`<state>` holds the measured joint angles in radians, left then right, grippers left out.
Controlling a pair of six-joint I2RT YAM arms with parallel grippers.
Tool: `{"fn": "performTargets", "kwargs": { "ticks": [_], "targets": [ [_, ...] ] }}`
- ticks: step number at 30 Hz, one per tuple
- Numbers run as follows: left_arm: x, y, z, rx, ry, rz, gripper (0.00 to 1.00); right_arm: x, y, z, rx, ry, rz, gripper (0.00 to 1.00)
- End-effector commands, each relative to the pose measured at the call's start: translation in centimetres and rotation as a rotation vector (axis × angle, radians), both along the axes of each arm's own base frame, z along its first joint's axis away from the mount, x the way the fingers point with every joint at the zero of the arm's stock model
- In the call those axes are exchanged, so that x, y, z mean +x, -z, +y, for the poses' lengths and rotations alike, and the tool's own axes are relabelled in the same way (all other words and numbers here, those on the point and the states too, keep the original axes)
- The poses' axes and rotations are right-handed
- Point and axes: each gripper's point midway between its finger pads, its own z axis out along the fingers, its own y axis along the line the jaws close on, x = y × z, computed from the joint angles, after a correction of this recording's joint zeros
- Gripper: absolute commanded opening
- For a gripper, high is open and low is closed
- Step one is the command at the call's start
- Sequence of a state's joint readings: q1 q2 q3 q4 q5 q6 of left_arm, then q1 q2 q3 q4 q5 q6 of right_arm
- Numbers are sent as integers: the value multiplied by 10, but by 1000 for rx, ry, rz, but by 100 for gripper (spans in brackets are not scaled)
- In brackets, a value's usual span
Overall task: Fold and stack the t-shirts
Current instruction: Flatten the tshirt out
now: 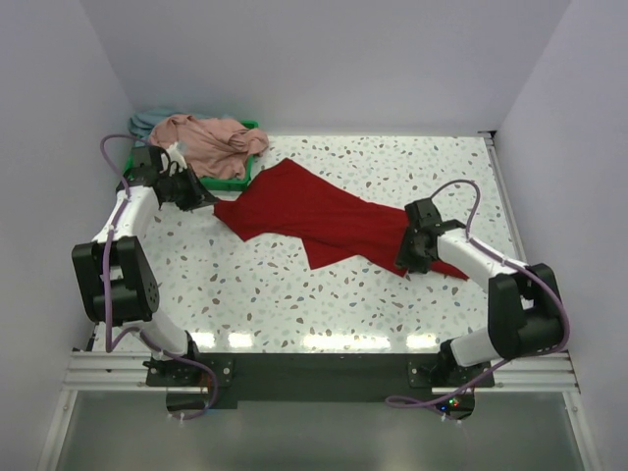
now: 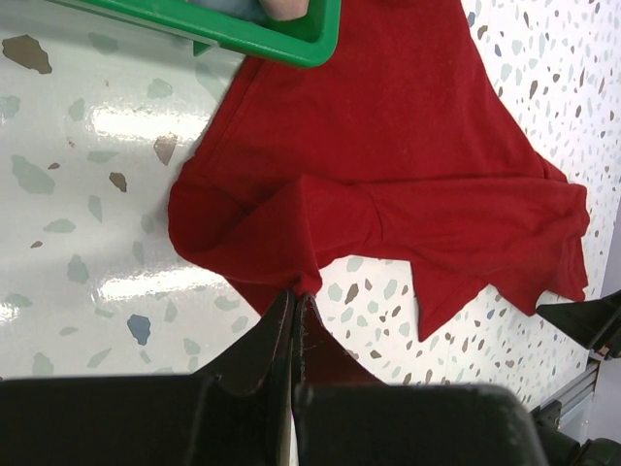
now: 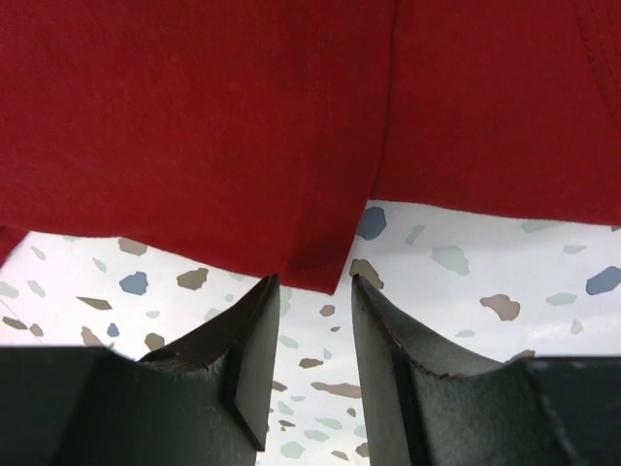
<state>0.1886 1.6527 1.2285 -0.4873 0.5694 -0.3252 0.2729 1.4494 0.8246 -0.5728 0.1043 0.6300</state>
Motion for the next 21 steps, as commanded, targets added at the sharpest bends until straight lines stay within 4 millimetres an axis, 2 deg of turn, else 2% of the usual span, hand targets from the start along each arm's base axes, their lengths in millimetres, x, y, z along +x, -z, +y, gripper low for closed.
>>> {"fn": "performTargets", "kwargs": {
  "ticks": [1,7,15,21],
  "targets": [
    [2,-14,1,27,17,-59,0,15,-4,6,30,15,-44,39],
    [5,-14,3,32,15,-55,0,5,11,2,11,28,3,38],
    [7,-12,3,35,19,-50,0,-3,19,2,6,32,40,38],
    [8,-10,4,38,18,-42,0,0,30,8,38,25,47,34]
  ]
}}
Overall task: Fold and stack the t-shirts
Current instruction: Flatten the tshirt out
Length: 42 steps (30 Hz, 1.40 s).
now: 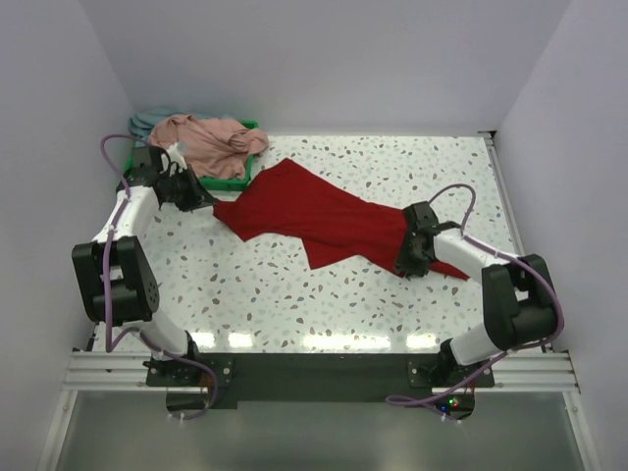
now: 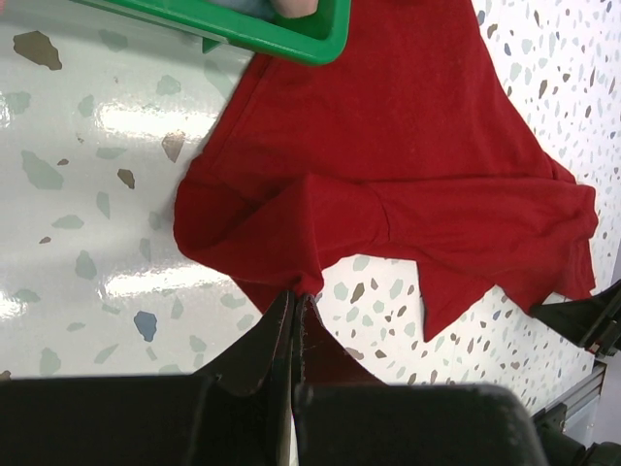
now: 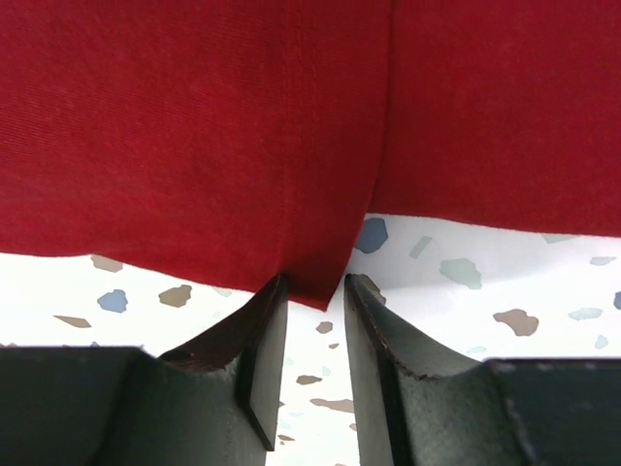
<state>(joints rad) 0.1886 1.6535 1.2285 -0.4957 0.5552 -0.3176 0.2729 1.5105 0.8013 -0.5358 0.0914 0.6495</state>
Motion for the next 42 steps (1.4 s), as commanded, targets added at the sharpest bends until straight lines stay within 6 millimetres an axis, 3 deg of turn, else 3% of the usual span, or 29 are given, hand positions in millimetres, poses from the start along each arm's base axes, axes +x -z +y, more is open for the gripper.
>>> {"fn": "performTargets", "kwargs": {
  "ticks": [1,8,12,18,19,21,22,27,28,30,31,33,34,35,36,37,38,39,41,42],
  "targets": [
    [9,-12,2,25,19,-48,0,3,13,8,37,11,9,33],
    [10,-12,3,35,20,-49,0,-2,28,13,61,4,40,15],
    [9,-11,3,34,20,-48,0,0,16,15,74,4,30,0],
    [9,-14,2,25,12,-52,0,13,-41,14,72,-14,-48,0],
    [9,-15,2,18,5,-53,0,22,-63,16,77,-23,-107,0],
    [12,-19,0,12,1,-69,0,21,-82,10,53,-21,-122,0],
    [14,-23,-1,2,-8,-73,0,30,-105,9,53,-25,-181,0],
    [34,-57,-15,-31,-21,-167,0,48,-162,-4,27,-14,-283,0],
    [43,-74,-17,-45,-32,-209,0,60,-183,-10,29,-3,-337,0],
    [54,-89,-27,-66,-28,-240,0,71,-198,-17,28,4,-366,0],
    [65,-114,-30,-89,-41,-290,0,84,-220,-25,30,10,-419,0],
    [79,-137,-35,-122,-43,-333,0,98,-231,-33,22,13,-427,0],
    [89,-171,-38,-148,-52,-402,0,111,-261,-41,10,12,-496,0],
    [96,-182,-38,-164,-57,-420,0,118,-263,-44,-11,8,-484,0],
    [102,-219,-39,-174,-56,-501,0,124,-276,-49,-34,-3,-507,0],
    [105,-238,-41,-203,-57,-529,0,129,-310,-54,-53,7,-575,0],
    [111,-250,-41,-214,-56,-553,0,133,-324,-56,-65,7,-600,0],
    [109,-288,-44,-239,-48,-621,0,141,-356,-59,-70,13,-674,0],
    [107,-319,-46,-269,-35,-682,0,141,-382,-63,-80,27,-722,0],
    [101,-343,-48,-281,-25,-733,0,140,-415,-64,-73,39,-804,0]
  ]
}}
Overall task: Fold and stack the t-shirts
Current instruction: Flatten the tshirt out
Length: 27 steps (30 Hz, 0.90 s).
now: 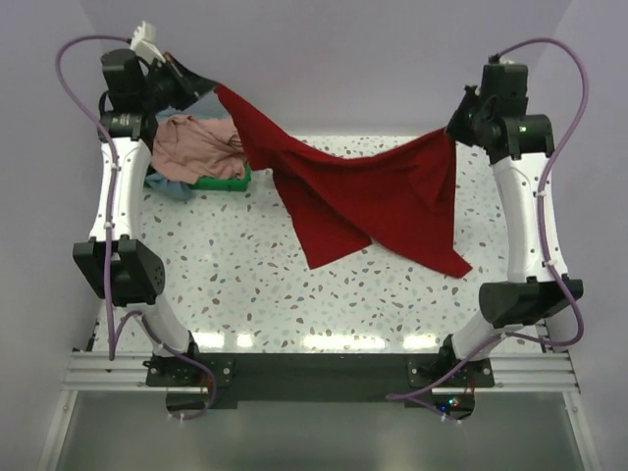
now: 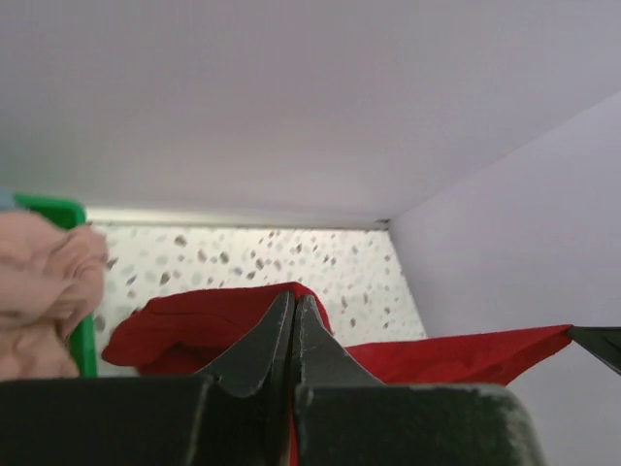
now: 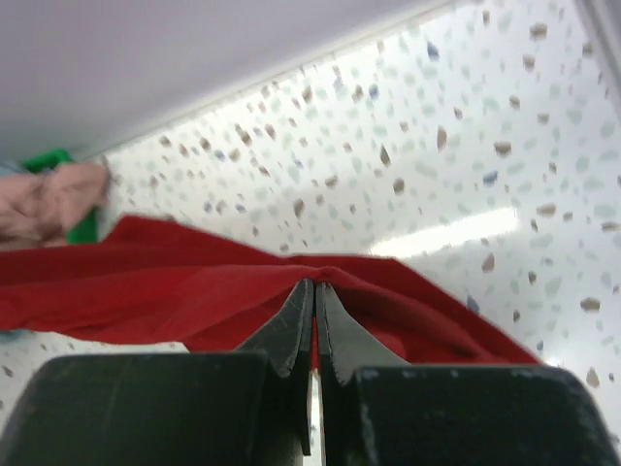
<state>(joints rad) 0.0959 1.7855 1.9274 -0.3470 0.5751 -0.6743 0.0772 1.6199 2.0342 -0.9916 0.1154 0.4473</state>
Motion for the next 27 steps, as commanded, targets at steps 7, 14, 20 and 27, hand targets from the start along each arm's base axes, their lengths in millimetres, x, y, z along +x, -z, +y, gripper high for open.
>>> {"fn": "performTargets", "kwargs": {
  "ticks": [7,14,20,27],
  "targets": [
    [-88,-202,-18,-137,84,-488,0,-75,-198,-14,-3,21,-557,0],
    [-185,-289,-11,-114,52,-777,0,-168,-279,-37,-87,86,-867,0],
    [-259,-348,-13,-76,7,-981,0,-240,-327,-54,-108,161,-1071,0],
    [-273,-367,-13,-126,19,-1060,0,-244,-331,-58,-93,188,-1096,0]
  ]
}}
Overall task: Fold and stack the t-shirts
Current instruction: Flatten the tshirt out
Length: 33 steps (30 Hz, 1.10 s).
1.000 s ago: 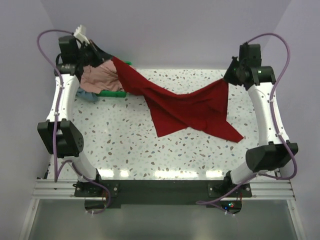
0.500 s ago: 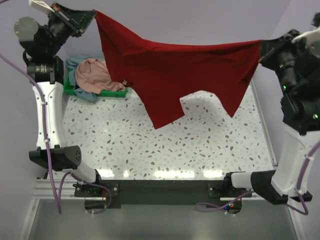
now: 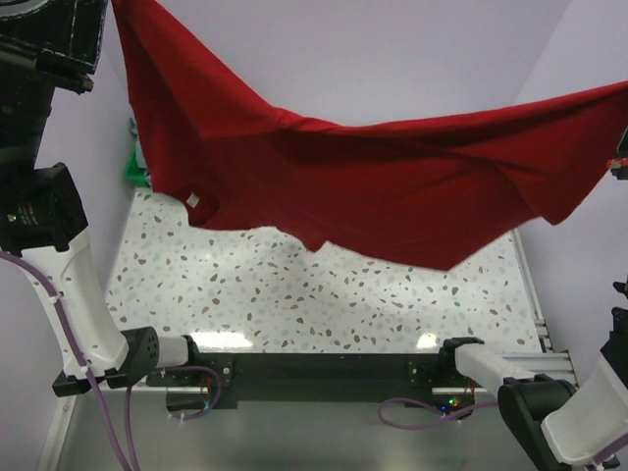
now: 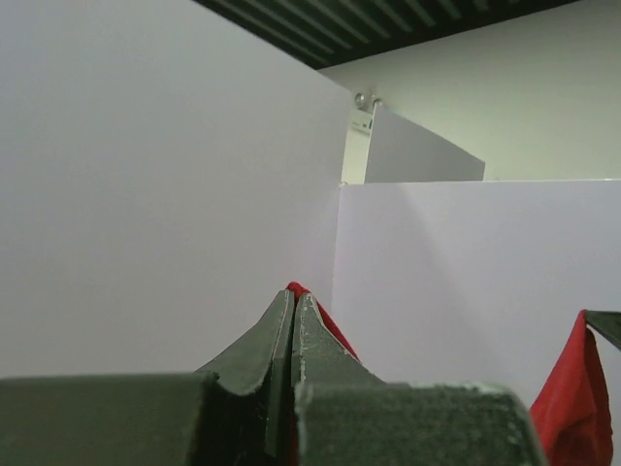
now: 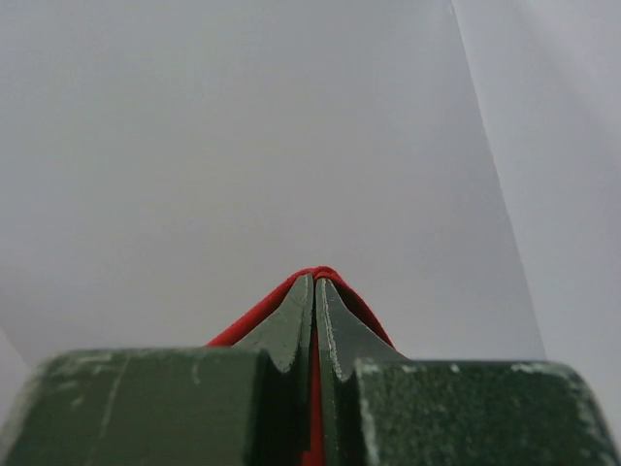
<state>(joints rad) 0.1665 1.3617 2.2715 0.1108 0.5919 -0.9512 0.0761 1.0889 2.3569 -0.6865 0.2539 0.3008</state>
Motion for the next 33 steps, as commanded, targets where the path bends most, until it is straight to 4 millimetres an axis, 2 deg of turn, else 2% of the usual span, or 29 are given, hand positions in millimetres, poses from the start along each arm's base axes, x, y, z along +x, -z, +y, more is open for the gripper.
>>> {"fn": "performTargets", "kwargs": {
  "ticks": [1,2,3,4,5,6,7,8,9,10,11,14,15,16,17,18,19,20,21,23,25,28,29,30,31,32,33],
  "targets": [
    [54,21,14,-70,9,91,0,36,14,-8,10,58,63,0],
    [65,30,16,-79,15,115,0,58,32,-10,16,78,129,0],
    [79,41,17,-85,19,150,0,70,42,-10,17,83,160,0],
    [105,65,18,-95,21,219,0,82,52,-11,16,90,194,0],
    [119,78,11,-81,28,251,0,104,73,-10,13,93,254,0],
    [144,98,8,-76,27,310,0,121,86,-8,9,92,295,0],
    [161,114,4,-65,31,358,0,139,107,-7,4,96,354,0],
    [176,132,-10,-34,46,404,0,152,119,-7,3,97,384,0],
    [203,156,-17,-23,54,465,0,167,130,-7,3,106,412,0],
    [216,170,-22,-16,63,502,0,179,141,-7,-2,112,440,0],
    [236,194,-36,2,91,557,0,192,156,-7,-5,117,474,0],
    [261,219,-47,11,107,613,0,226,191,-12,-3,133,560,0],
    [278,235,-48,11,107,646,0,235,200,-12,-3,124,582,0],
    [281,230,-49,13,109,632,0,247,209,-18,8,134,608,0],
    [288,234,-49,14,112,645,0,253,212,-20,14,132,618,0],
    [302,247,-52,20,124,672,0,257,215,-19,15,126,629,0],
    [301,232,-53,23,133,638,0,263,213,-18,14,116,629,0],
    [305,232,-55,20,147,643,0,264,213,-18,11,117,631,0],
    [312,237,-57,23,164,648,0,263,210,-29,17,143,627,0],
    [309,221,-59,13,190,599,0,261,199,-30,6,149,606,0],
    [304,214,-62,12,216,570,0,254,186,-31,-6,154,582,0],
    [286,193,-64,10,249,513,0,237,163,-30,-25,154,537,0],
    [271,177,-62,2,253,480,0,229,156,-31,-31,158,519,0],
    [264,169,-58,-7,247,464,0,215,143,-30,-36,158,481,0],
    [258,165,-54,-18,245,444,0,207,138,-30,-59,164,467,0],
    [232,142,-49,-27,233,387,0,199,128,-30,-71,165,429,0],
    [222,134,-45,-33,222,365,0,179,114,-29,-80,170,385,0]
  ]
}}
